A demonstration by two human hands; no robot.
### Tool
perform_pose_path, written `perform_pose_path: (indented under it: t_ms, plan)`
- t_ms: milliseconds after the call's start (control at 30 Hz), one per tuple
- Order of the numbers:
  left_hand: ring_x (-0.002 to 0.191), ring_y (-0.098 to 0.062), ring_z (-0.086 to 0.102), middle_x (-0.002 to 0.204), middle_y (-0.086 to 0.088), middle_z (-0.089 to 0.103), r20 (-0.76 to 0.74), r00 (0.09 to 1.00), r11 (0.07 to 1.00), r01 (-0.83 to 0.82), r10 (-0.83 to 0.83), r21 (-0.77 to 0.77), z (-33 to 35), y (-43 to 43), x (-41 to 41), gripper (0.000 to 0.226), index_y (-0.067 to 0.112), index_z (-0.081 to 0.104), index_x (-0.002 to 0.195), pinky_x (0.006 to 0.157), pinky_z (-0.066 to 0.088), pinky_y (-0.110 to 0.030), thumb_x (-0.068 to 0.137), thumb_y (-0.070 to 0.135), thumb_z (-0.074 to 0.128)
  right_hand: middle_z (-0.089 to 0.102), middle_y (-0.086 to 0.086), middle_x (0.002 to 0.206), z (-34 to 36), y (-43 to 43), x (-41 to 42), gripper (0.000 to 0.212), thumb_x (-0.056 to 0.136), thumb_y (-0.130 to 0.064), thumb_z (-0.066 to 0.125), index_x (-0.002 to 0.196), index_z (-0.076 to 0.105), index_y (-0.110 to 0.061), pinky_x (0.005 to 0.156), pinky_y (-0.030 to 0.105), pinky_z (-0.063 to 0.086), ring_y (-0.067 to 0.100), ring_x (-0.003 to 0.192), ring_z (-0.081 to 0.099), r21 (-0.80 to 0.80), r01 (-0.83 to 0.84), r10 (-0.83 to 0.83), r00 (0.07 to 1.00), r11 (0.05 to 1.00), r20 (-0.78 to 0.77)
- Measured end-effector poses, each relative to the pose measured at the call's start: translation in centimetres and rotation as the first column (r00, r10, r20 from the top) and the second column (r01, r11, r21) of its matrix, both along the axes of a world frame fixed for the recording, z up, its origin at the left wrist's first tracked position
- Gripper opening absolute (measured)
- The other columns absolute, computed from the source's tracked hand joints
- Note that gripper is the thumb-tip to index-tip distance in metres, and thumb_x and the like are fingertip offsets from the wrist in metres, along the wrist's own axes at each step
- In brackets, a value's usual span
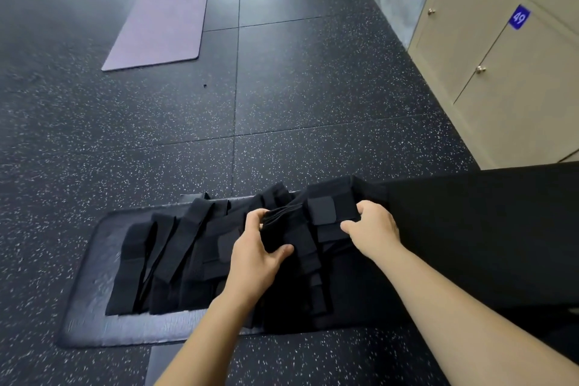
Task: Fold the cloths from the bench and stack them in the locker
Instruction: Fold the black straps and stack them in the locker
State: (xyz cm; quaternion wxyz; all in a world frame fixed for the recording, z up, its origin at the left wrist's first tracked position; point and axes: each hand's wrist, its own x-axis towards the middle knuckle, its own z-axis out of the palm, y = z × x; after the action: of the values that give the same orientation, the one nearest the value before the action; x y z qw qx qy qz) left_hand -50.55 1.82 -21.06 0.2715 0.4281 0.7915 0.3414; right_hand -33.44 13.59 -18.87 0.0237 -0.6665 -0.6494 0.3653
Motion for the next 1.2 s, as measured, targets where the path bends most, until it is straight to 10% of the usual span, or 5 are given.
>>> perform_pose_path:
  t_ms: [100, 400, 633, 967, 1200]
  plan:
    - [0.100, -0.006, 0.058, 0.108, 0.012, 0.065, 0.029, 0.999, 0.999, 0.025, -0.026, 0.032, 0.3, -0.3, -0.1, 0.061, 0.026, 0.045, 0.121, 0.081, 0.037, -0.003, 0.075, 0.014, 0.082, 0.049, 0.000, 0.073, -0.6, 0.1, 0.2, 0.009, 0.085, -0.018, 0.062, 0.084, 0.056, -0.011, 0.064, 0.030, 0.038, 0.023, 0.075, 0.049, -0.023, 0.059, -0.061, 0.994, 0.998, -0.087]
    - [0.096, 0.013, 0.057, 0.112, 0.008, 0.063, 0.163, 0.986, 0.994, -0.049, 0.032, 0.097, 1.9, 0.4, -0.1, 0.056, 0.018, 0.040, 0.134, 0.082, 0.038, 0.001, 0.087, 0.006, 0.069, 0.066, 0.010, 0.079, 0.0, -0.1, 1.7, 0.008, 0.083, -0.011, 0.059, 0.088, 0.062, -0.005, 0.073, 0.043, 0.055, 0.034, 0.075, 0.061, -0.063, 0.217, -0.225, 0.914, 0.974, -0.336]
    - [0.104, -0.011, 0.053, 0.115, 0.003, 0.056, 0.133, 0.990, 0.995, -0.063, 0.053, 0.073, 3.3, 0.8, 1.1, 0.054, 0.011, 0.033, 0.143, 0.075, 0.030, 0.007, 0.095, 0.008, 0.059, 0.068, 0.005, 0.091, 2.8, -0.3, 3.1, 0.020, 0.090, -0.003, 0.052, 0.092, 0.062, -0.020, 0.075, 0.042, 0.059, 0.019, 0.075, 0.064, -0.042, 0.269, -0.250, 0.812, 0.962, -0.528]
    - [0.103, -0.012, 0.053, 0.111, 0.006, 0.057, 0.237, 0.971, 0.991, -0.033, 0.001, 0.130, 7.8, 4.7, 6.4, 0.048, 0.011, 0.036, 0.140, 0.082, 0.033, -0.011, 0.097, 0.012, 0.057, 0.074, -0.003, 0.091, 10.8, -0.5, 7.5, 0.016, 0.092, -0.003, 0.057, 0.097, 0.065, -0.016, 0.061, 0.022, 0.052, 0.012, 0.082, 0.070, 0.006, 0.418, -0.228, 0.508, 0.909, -0.831]
    - [0.111, -0.023, 0.061, 0.116, -0.005, 0.065, 0.593, 0.790, 0.978, 0.044, -0.158, 0.202, 11.8, 8.1, 15.9, 0.021, 0.025, 0.047, 0.120, 0.100, 0.049, -0.052, 0.099, 0.024, 0.044, 0.072, -0.006, 0.086, 11.5, -3.1, 14.1, 0.014, 0.088, -0.013, 0.063, 0.090, 0.063, -0.026, 0.078, 0.040, 0.057, 0.013, 0.083, 0.068, 0.190, 0.592, -0.288, 0.616, 0.783, -0.733]
